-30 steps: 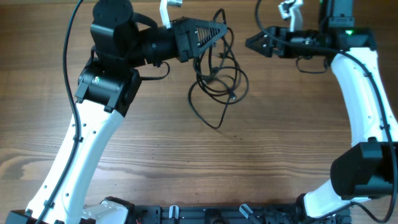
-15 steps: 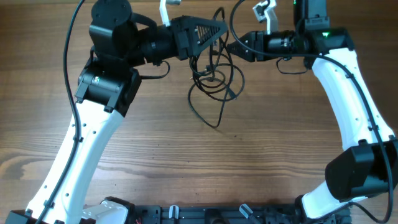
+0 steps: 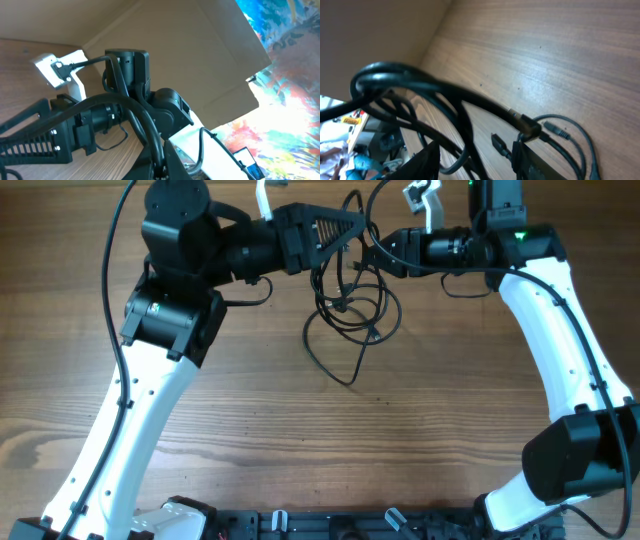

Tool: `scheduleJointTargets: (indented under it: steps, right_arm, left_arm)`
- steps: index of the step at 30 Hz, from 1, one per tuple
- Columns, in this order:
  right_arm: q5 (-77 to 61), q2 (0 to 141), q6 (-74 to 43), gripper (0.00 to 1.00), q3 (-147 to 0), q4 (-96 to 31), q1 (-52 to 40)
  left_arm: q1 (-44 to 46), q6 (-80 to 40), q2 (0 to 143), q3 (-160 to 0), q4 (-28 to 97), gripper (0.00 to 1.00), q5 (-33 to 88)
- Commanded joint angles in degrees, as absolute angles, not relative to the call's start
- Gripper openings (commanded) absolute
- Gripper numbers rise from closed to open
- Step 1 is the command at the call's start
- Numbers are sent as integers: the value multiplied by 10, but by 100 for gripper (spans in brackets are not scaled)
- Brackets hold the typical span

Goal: Untangle cables

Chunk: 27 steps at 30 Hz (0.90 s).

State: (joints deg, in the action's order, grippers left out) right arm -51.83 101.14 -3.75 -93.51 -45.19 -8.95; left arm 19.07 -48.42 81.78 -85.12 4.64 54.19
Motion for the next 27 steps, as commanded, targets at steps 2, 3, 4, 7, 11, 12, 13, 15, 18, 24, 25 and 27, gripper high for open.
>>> scheduleJointTargets:
  steps: [2,3,4,7,11,12,13,15,18,24,25,27]
  right_arm:
    - [-523,1026,-9,44,-933,-472,-105]
    - [-522,1027,-6,42,-932,-472,-108]
    - [-522,1030,-1,39,-932,-472,-112]
    - [-505,1038,-2,28,-932,-469,-120]
    - [-472,1044,-18,10,-932,-470,-122]
    - [-467,1044,-18,8,-932,-470,-122]
    - [-460,1045,-20,5,-932,-470,-122]
    - [-453,1045,-23,5,-933,-470,-121]
    - [-443,1041,-40,4,-933,-469,-110]
    - [-402,1006,-112,4,-933,-487,-21]
    - [-398,999,-118,4,-933,-492,-5]
    - [-380,984,-122,4,-933,-509,28]
  left_arm:
    - [181,-488,806,-855,38,4,552]
    - [181,-489,806,-855,37,4,552]
    - [181,-489,806,-855,37,4,552]
    - [181,-489,806,-855,37,4,553]
    - [181,-511,806,-855,37,4,553]
    - [181,-515,806,-855,37,4,553]
    - [181,-515,806,-855,34,4,553]
    - [180,-515,806,-855,34,4,552]
    - [171,-514,806,-855,39,4,552]
    - [106,-443,806,-855,200,4,468]
    - [98,-424,806,-855,235,4,440]
    - [85,-374,806,-855,310,4,361]
